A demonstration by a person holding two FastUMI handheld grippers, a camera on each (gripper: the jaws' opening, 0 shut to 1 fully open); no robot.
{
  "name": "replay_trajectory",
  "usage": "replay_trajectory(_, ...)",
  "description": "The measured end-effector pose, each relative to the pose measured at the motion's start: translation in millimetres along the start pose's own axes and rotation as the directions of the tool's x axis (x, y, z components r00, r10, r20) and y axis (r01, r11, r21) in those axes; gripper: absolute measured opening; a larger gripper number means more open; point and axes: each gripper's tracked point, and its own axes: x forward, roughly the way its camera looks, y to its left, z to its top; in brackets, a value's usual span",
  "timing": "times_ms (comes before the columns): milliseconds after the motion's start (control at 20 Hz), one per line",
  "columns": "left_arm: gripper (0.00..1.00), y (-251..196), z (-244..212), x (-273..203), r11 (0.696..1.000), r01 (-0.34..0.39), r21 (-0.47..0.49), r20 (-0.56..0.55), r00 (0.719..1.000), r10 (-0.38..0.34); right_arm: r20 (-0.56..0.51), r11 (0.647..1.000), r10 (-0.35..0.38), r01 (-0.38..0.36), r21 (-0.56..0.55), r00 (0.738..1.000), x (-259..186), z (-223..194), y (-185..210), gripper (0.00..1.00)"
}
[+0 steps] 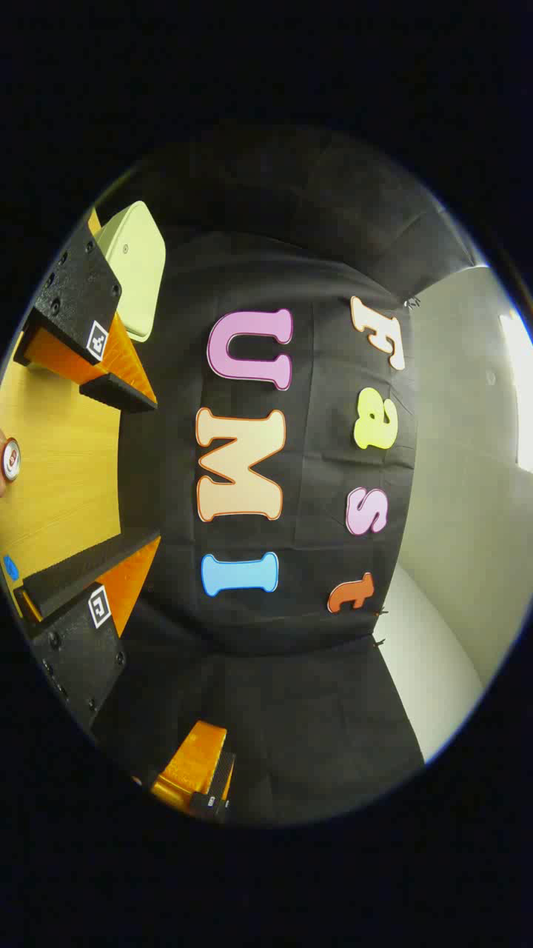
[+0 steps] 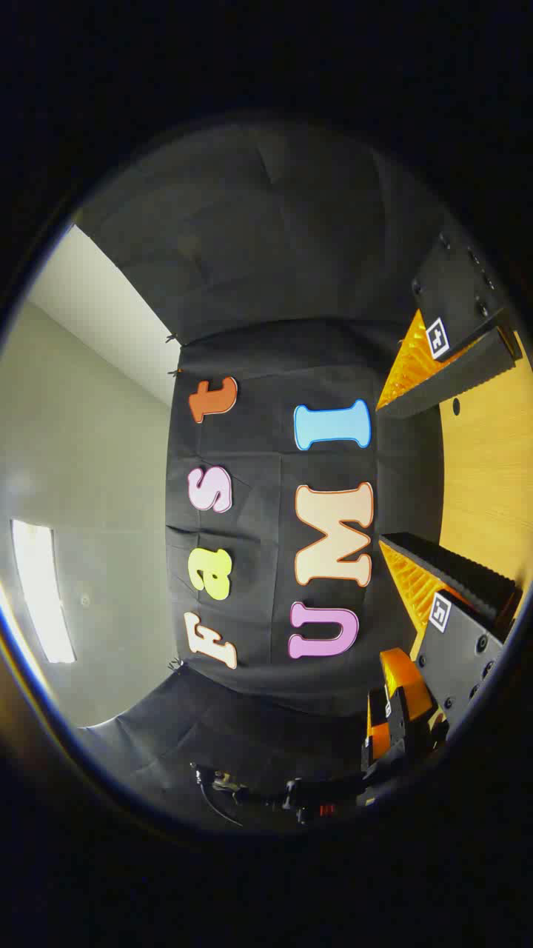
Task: Press the lid of the desktop garbage bin to open it, pick up the crumpled paper on the desktop and throw it into the bin, then pick up the pop can on the desktop and drop it into the bin, and finally close the garbage bin lid.
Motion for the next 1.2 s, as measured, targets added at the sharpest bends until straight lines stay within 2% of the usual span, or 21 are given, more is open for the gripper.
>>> replay_trajectory(450,0.94,-3.2,9.7,5.5,0.999,-0.012,0.034,0.038,0.999,0.011,0.005,1.0,-0.021,0.021,-0.009,1.0,-2.6,3.0,-14.0,0.98)
replay_trajectory(700,0.93,-7.4,12.0,4.5,0.995,-0.016,0.1,0.047,0.999,0.011,-0.015,0.999,-0.004,0.004,0.034,1.0,5.0,-11.0,-17.2,1.0)
replay_trajectory(950,0.94,-2.0,-0.3,-0.6,0.996,-0.045,0.072,0.017,0.999,0.044,-0.052,1.0,0.018,-0.016,0.027,0.998,11.9,-27.9,-13.4,0.98)
replay_trajectory(1200,0.94,4.1,-5.0,0.8,0.993,-0.075,0.097,0.004,0.997,0.075,-0.057,0.999,0.044,-0.043,0.013,0.997,6.6,-31.3,-9.4,0.98)
